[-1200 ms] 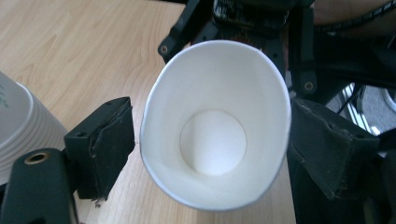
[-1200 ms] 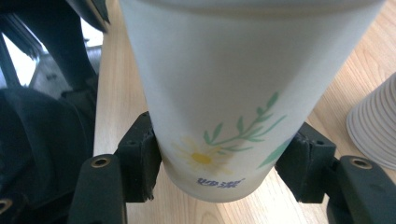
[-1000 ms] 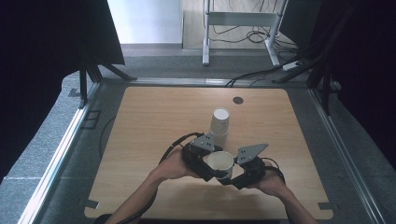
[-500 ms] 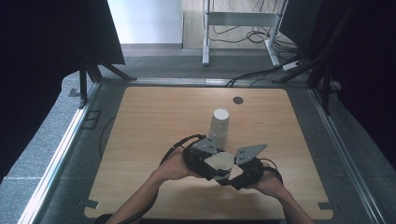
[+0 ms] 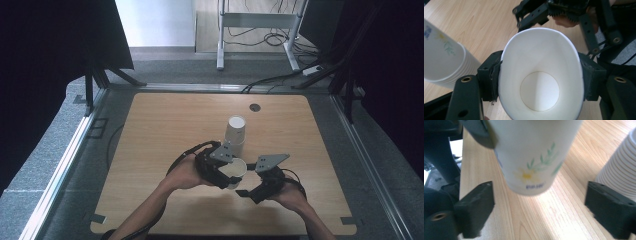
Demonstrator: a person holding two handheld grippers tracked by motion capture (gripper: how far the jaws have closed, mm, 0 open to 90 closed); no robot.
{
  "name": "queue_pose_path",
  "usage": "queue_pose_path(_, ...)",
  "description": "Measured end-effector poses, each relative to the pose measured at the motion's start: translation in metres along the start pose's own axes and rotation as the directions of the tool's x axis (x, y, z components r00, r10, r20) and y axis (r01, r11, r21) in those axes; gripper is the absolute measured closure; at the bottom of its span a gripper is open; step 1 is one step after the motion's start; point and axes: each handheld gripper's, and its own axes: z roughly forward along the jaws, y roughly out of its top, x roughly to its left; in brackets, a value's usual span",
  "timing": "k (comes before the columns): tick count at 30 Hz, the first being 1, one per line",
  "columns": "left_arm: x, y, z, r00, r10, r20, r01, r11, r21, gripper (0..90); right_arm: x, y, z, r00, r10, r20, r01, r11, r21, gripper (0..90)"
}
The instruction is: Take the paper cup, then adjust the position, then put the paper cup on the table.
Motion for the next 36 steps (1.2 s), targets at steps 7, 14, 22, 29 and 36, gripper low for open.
queue_pose_path(7, 0.005, -0.003, -0.005, 0.9990, -0.030, -0.034, 0.030, 0.9995, 0.007, 31.3, -0.001, -0.006, -0.004, 0.9990, 0.017, 0.041, -0.017, 1.000, -0.009, 1.4)
queue_pose_path(14, 0.009, -0.007, -0.010, 0.9964, -0.049, -0.070, 0.051, 0.9985, 0.020, 31.2, -0.002, -0.013, -0.009, 0.9954, 0.030, 0.091, -0.029, 1.000, -0.010, 0.0)
queue_pose_path(22, 0.012, -0.012, -0.012, 0.9930, -0.062, -0.101, 0.066, 0.9971, 0.038, 31.2, -0.003, -0.021, -0.017, 0.9890, 0.039, 0.143, -0.039, 0.999, 0.002, 0.0)
queue_pose_path(29, 0.017, -0.018, -0.016, 0.9869, -0.084, -0.138, 0.093, 0.9941, 0.057, 31.3, -0.006, -0.030, -0.023, 0.9830, 0.065, 0.172, -0.065, 0.998, -0.007, 0.0)
queue_pose_path(36, 0.025, -0.024, -0.023, 0.9750, -0.114, -0.191, 0.129, 0.9892, 0.070, 31.3, -0.008, -0.036, -0.029, 0.9745, 0.096, 0.203, -0.091, 0.995, -0.032, 0.0)
